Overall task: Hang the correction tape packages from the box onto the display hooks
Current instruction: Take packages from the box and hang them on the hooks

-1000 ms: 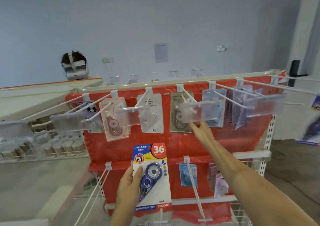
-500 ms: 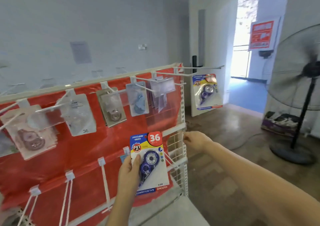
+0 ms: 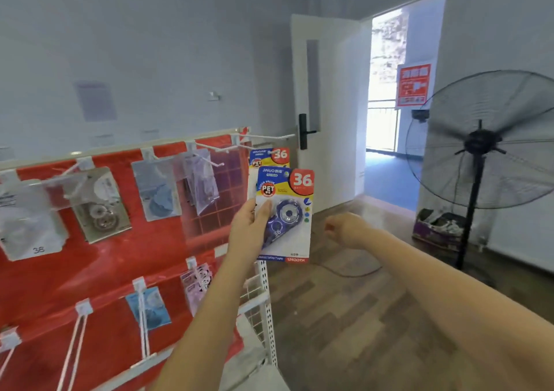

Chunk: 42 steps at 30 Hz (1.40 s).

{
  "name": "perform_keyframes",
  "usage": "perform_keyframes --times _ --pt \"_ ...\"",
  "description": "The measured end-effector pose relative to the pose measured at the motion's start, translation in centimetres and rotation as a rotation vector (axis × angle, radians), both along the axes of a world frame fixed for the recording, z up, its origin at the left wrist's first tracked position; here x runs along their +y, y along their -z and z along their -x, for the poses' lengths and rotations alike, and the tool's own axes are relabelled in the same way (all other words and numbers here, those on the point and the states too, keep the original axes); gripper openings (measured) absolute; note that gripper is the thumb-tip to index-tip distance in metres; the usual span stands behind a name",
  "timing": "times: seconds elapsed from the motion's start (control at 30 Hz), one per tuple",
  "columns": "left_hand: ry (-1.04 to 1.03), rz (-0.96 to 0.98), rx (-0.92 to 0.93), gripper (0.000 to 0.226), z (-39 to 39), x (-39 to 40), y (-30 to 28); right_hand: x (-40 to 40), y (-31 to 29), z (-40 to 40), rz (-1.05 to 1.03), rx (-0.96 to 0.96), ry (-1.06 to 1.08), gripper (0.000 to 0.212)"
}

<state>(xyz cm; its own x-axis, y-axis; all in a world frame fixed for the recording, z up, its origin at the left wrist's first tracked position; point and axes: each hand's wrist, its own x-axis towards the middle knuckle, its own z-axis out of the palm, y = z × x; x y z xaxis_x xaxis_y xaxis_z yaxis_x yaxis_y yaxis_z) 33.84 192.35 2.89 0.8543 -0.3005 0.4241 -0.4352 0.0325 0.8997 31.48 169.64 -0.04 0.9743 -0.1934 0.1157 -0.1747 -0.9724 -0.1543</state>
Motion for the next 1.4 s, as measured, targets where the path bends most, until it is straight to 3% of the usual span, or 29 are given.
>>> perform_keyframes --times 0.2,0.5,0.87,1.13,1.4 --pt "-0.127 0.028 -0.027 0.013 -3.6 -4.5 -1.6 -4.3 -0.1 -1.7 0.033 -0.014 -0.067 0.027" --pt "-0.277 0.081 0.160 0.014 -8.7 -7.2 -1.6 -5.5 0.8 -5.7 -0.018 0.032 -0.180 0.026" --pt "-0.400 -0.027 0.042 0.010 -13.8 -7.7 0.8 -5.5 1.9 -10.5 -0.036 0.087 -0.218 0.028" --pt "-0.526 -0.162 -0.007 0.029 -21.2 -7.2 0.2 -5.2 1.8 -16.2 -0.043 0.079 -0.231 0.024" --pt "-0.598 -0.223 0.073 0.034 -28.6 -7.4 -0.9 -5.0 2.2 -20.8 -0.003 0.118 -0.234 0.024"
